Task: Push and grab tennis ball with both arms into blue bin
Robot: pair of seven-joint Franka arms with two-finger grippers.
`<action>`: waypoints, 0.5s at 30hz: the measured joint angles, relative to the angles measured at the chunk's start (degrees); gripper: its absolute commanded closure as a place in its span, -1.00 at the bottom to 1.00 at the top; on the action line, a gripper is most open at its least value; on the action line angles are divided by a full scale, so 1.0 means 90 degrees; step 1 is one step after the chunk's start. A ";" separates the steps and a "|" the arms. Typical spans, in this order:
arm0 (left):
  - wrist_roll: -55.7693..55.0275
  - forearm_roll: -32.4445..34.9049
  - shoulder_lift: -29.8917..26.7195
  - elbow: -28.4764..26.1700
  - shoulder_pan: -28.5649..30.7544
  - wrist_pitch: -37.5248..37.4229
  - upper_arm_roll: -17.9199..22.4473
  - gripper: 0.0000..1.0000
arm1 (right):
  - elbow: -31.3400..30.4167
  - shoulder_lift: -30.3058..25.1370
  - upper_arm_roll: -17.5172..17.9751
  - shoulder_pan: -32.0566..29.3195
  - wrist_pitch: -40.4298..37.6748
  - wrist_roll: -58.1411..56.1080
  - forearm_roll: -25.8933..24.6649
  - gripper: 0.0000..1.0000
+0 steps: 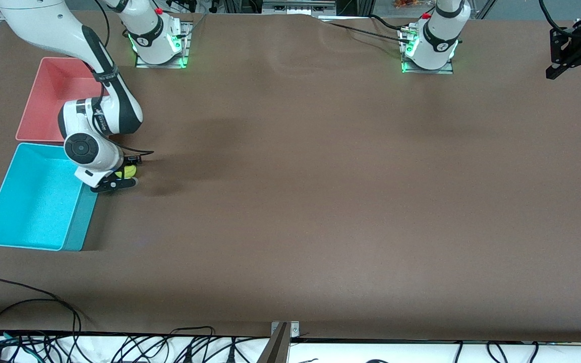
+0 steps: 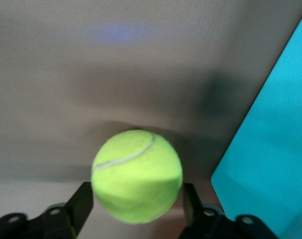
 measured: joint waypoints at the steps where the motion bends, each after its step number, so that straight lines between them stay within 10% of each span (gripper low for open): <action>1: -0.0010 0.0000 0.0000 0.0000 0.0000 -0.0001 0.0004 -0.04 | 0.0008 0.0000 0.0000 0.0000 0.0003 0.0000 0.0000 0.17; 4: -0.0029 0.0000 0.0000 0.0000 0.0000 -0.0004 0.0016 -1.00 | 0.0044 -0.0012 0.0000 -0.0002 -0.0003 0.0001 0.0000 0.17; 15: -0.0053 -0.0002 0.0003 0.0000 0.0000 -0.0010 0.0101 -1.00 | 0.1161 -0.0223 0.0026 -0.0004 -0.1672 -0.0031 0.0190 0.16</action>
